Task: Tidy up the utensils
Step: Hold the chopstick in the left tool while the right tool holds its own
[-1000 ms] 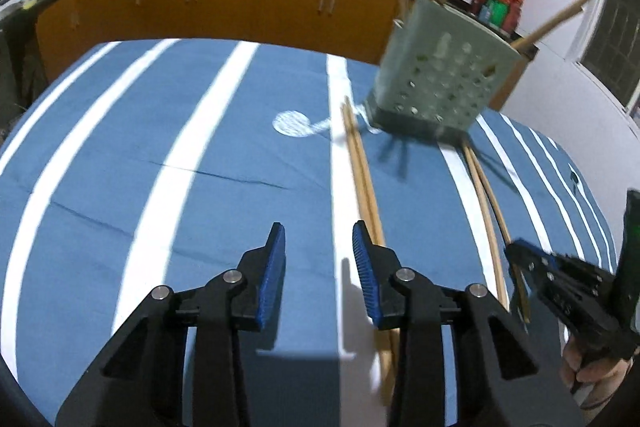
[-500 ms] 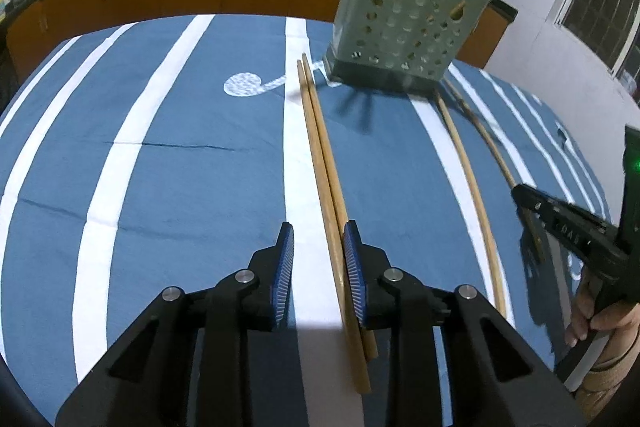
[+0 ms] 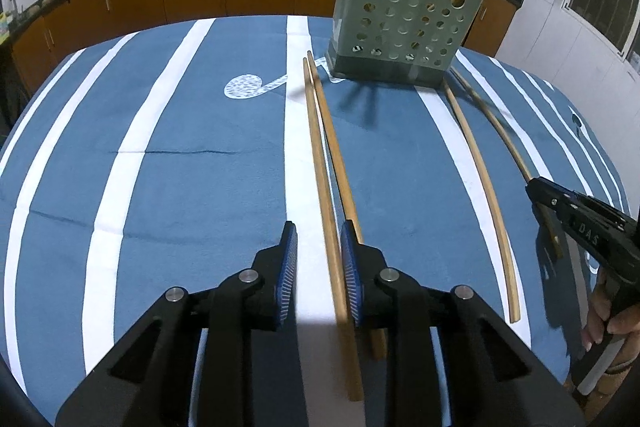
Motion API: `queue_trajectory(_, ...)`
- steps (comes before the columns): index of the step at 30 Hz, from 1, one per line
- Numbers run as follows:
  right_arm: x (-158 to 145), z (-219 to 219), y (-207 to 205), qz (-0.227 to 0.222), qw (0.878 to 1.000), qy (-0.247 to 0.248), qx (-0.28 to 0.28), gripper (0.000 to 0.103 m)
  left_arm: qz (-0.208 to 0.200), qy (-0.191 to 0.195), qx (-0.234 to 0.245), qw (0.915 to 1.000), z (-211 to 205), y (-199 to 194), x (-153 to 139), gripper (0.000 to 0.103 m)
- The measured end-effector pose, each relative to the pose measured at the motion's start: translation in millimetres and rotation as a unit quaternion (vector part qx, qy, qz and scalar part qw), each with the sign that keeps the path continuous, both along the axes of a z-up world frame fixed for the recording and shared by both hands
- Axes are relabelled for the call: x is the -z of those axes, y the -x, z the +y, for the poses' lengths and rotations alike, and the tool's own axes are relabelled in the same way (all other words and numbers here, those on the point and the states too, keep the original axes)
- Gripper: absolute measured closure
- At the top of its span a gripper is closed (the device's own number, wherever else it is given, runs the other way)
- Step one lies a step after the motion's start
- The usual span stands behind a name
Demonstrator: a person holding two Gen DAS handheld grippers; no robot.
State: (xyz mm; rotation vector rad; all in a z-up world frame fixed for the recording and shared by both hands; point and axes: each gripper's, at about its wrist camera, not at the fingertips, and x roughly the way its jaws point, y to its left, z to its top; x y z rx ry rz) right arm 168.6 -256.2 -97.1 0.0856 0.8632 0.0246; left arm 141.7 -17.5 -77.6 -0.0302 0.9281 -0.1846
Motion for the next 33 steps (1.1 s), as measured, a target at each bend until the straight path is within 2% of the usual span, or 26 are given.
queue_trajectory(5,0,9,0,-0.001,1.0,0.005,-0.018,0.092,-0.005,-0.008,-0.003,0.9999,-1,-5,1,0.095)
queue_trajectory(11,0,22,0,-0.004,0.999,0.011,-0.042,0.094,-0.004,-0.01,-0.026,0.9996,18,-15,0,0.095)
queue_trajectory(17,-1,0,-12,-0.008,1.0,0.019,0.014,0.095,-0.003,-0.001,-0.066,0.9978,51,-25,-1,0.095)
queue_trajectory(20,-1,-8,-14,-0.008,1.0,0.015,0.024,0.094,-0.007,0.006,-0.069,0.9976,56,-26,0,0.095)
queue_trajectory(25,0,-7,-14,-0.011,0.999,0.021,0.023,0.094,-0.025,-0.018,-0.065,0.9974,49,-23,2,0.094)
queue_trajectory(30,0,-8,-14,-0.01,1.0,0.016,0.023,0.094,-0.024,0.005,-0.067,0.9975,55,-23,1,0.094)
queue_trajectory(33,0,-7,-14,-0.01,1.0,0.018,0.023,0.094,-0.023,0.004,-0.068,0.9974,53,-24,1,0.094)
